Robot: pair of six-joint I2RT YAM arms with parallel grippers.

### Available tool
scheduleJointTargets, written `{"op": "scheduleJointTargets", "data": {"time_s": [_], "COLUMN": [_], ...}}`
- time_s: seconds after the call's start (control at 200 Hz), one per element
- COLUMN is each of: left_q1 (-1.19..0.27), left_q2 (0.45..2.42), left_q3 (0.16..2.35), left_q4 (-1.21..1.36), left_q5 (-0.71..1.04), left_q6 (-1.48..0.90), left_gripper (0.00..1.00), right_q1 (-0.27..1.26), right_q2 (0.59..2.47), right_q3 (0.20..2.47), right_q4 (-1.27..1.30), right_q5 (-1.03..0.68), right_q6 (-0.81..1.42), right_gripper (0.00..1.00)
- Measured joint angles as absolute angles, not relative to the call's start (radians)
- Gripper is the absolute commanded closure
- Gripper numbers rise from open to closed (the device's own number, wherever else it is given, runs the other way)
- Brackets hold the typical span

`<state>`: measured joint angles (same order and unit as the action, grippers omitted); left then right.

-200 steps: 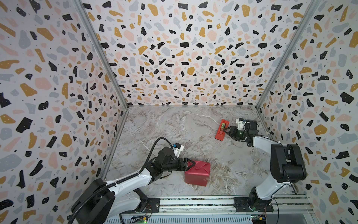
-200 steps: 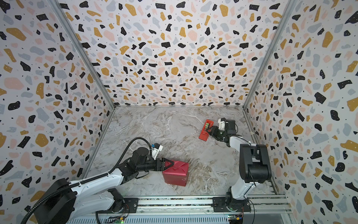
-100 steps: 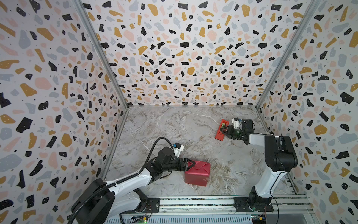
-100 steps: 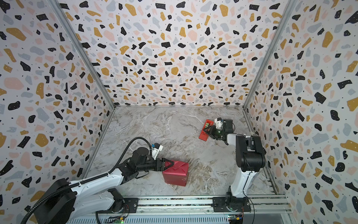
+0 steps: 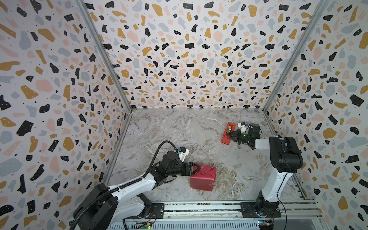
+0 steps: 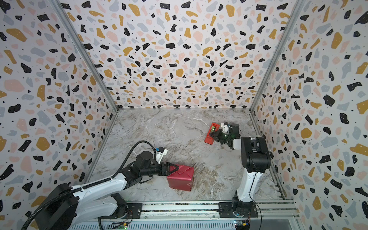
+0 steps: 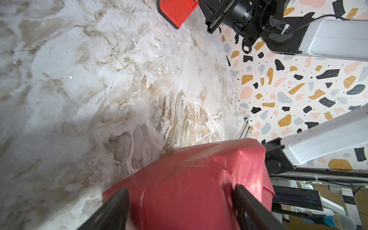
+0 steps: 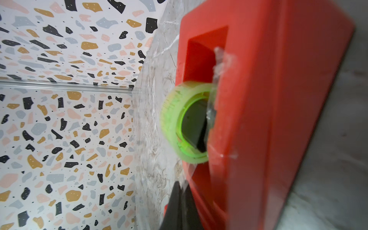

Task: Wrap the gift box in paper
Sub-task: 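Pull clear tape from the red dispenser with right gripper while left holds box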

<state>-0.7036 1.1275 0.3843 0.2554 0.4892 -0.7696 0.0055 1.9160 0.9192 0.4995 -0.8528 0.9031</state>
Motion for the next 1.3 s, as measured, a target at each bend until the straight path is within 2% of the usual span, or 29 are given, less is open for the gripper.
{"op": "scheduleJointTargets", "data": {"time_s": [0.27,0.526,0.916,1.296], "left_q1": [-0.704,-0.704,-0.704,-0.704], "left_q2": [1.126,1.125,1.125,1.121], "left_q3": [0.384,0.384,0.384,0.387], "left_q4": [0.255,0.254,0.254,0.244], "left_q5": [0.488,0.487,0.487,0.484], "left_q6": [-0.766,-0.762,-0.752,-0.746], "left_gripper": [0.19,0.19,0.19,0.19], "right_q1": [0.001,0.005,0.049,0.052], "right_q2": [1.922,1.892,1.760,1.860], "right_q3": [0.865,0.785,0.602,0.574], "right_q4": [0.710,0.838,0.911,0.916], "right_q5": [-0.901,-0.912,-0.909,-0.834], "right_q6": [1.122,1.225,1.248,1.166], "right_gripper": [1.00,1.00,1.00,1.00]}}
